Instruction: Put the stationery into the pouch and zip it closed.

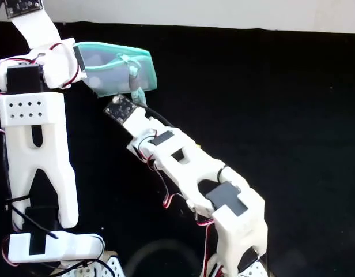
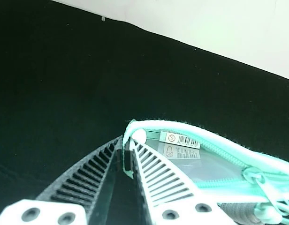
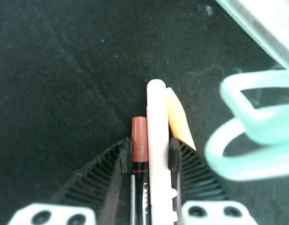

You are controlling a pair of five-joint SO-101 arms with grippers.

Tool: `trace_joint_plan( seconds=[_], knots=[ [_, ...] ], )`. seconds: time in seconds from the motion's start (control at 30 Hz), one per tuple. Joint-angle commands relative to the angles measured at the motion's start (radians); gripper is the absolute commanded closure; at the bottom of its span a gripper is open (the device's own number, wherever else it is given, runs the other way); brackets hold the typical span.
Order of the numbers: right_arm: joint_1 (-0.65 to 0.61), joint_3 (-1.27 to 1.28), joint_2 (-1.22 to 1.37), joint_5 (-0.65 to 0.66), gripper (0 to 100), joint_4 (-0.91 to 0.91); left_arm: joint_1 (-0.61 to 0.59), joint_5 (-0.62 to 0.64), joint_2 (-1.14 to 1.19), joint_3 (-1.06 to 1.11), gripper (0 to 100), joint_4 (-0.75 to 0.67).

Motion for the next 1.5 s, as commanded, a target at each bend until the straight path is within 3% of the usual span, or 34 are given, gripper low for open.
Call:
trace_joint_plan(
  seconds=[0.0, 0.23, 0.47, 0.63, 0.83, 1.3, 1.47],
  knots=[
    [0.021, -0.021, 0.028, 0.021, 87.2, -0.013, 0.008, -0.009, 0.045, 0.010, 99, 0.018],
    [0.022, -0.013, 0.041, 0.092, 87.2, 0.005, 0.008, -0.009, 0.045, 0.010, 99, 0.018],
    [0.021, -0.021, 0.041, 0.198, 87.6, 0.160, 0.008, -0.009, 0.045, 0.012, 99, 0.018],
    [0.021, -0.021, 0.041, 0.198, 99.5, 0.162, 0.008, -0.009, 0.045, 0.012, 99, 0.018],
    [0.019, -0.013, 0.035, 0.198, 99.2, 0.166, 0.008, -0.009, 0.045, 0.012, 99, 0.018],
    [-0.035, 0.059, -0.127, 0.195, 99.1, 0.407, 0.012, -0.009, 0.045, 0.012, 99, 0.018],
    [-0.062, 0.117, -0.197, 0.123, 99.1, 0.406, 0.012, -0.009, 0.045, 0.012, 99, 0.018]
  ],
)
